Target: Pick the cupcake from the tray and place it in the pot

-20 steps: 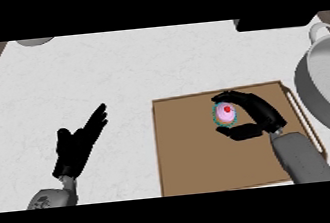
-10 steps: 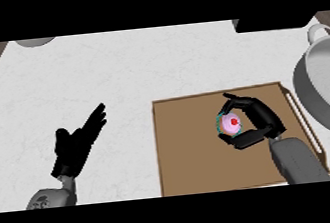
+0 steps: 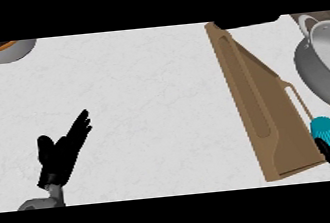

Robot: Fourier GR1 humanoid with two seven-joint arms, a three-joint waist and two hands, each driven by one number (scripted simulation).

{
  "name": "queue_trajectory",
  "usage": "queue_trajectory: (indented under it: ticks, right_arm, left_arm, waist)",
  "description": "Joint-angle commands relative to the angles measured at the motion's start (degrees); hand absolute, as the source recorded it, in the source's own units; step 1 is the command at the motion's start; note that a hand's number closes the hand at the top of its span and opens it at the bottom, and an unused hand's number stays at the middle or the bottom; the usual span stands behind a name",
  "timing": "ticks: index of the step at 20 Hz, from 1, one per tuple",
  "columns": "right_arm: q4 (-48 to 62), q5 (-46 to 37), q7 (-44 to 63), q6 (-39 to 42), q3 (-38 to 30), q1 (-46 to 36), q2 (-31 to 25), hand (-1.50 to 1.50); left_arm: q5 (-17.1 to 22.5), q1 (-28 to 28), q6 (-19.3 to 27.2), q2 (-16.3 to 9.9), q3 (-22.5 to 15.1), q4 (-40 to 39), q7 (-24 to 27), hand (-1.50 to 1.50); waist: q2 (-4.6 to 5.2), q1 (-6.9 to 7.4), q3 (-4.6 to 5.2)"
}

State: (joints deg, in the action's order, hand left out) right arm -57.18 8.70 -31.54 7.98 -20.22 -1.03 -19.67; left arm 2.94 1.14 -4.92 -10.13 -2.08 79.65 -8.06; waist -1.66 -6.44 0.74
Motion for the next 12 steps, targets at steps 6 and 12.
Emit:
queue_trajectory:
  ticks: [6,12]
  right_arm:
    - [1.1,4.2,-8.6,-4.4,-17.0,21.5,-8.9,1.50]
    - [-11.9,2.3,-1.2,-11.6,-18.7,25.9,-8.1,1.50]
  left_arm:
    - [-0.1,3.2,-2.1,0.1,-1.5,0.4,-2.0,0.00]
    - [-1.8,4.1,-0.9,3.0,-3.5,0.1,-2.6,0.00]
  waist:
    - [1.51,4.20,-0.67]
    - [1.64,5.82,-0.65]
